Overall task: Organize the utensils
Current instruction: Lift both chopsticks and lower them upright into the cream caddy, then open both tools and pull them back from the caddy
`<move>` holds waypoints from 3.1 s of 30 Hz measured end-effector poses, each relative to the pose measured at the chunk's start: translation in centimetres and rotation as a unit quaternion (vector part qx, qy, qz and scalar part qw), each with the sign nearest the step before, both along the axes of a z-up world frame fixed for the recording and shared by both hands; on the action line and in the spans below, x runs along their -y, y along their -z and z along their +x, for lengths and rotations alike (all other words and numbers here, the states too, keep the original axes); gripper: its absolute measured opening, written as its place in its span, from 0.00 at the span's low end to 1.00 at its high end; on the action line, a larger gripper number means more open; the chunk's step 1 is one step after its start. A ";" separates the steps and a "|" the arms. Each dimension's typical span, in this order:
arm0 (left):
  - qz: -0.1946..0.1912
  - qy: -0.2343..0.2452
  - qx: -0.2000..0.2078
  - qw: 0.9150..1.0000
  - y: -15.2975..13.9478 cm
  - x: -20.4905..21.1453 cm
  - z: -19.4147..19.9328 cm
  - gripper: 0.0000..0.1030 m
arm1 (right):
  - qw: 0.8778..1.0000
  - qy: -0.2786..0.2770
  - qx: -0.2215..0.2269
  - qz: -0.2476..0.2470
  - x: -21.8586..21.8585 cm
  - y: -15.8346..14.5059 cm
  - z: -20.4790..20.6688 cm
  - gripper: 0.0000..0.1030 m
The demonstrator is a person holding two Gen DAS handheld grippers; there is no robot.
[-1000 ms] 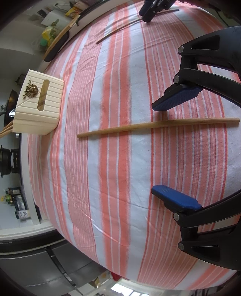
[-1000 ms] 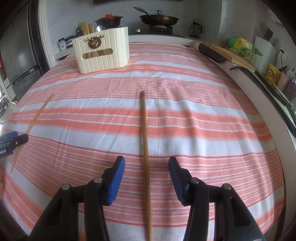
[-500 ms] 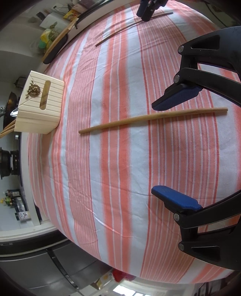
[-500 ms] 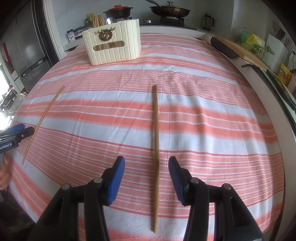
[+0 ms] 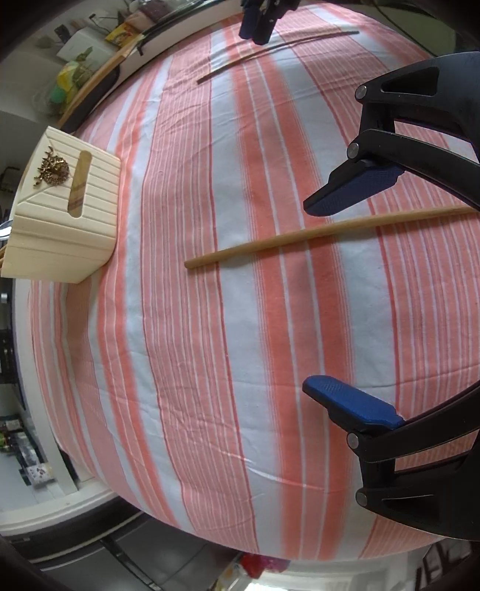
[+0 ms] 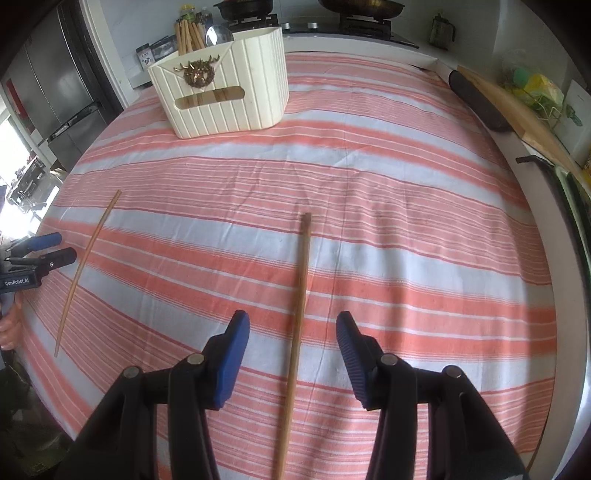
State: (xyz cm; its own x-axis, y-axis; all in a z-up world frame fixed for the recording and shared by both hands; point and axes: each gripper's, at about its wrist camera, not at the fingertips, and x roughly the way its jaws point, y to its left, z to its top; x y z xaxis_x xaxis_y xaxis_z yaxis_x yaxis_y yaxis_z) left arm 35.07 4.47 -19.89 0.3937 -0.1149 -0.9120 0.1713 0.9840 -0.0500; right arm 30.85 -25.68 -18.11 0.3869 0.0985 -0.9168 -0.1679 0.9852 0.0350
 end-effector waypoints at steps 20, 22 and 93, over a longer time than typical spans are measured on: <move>-0.003 0.019 0.046 0.999 -3.8 3.4 2.8 0.05 | 1.000 -0.010 0.015 0.015 -3.3 -0.7 7.0 0.05; -0.023 0.011 0.075 0.997 -6.3 2.6 1.7 0.05 | 0.998 -0.014 0.054 0.023 -3.6 -3.2 5.8 0.05; -0.014 -0.045 0.333 0.942 -20.4 6.6 11.4 0.99 | 0.952 0.014 0.299 0.065 -4.5 -18.6 17.7 0.85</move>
State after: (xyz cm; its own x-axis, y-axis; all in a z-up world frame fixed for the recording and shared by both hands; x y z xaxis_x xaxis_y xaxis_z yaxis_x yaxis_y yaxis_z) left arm 46.42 -2.15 0.49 0.8865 -0.0743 -0.4566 0.0900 0.9959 0.0126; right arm 48.54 -21.18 0.54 0.8402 0.1782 -0.5122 -0.1694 0.9834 0.0643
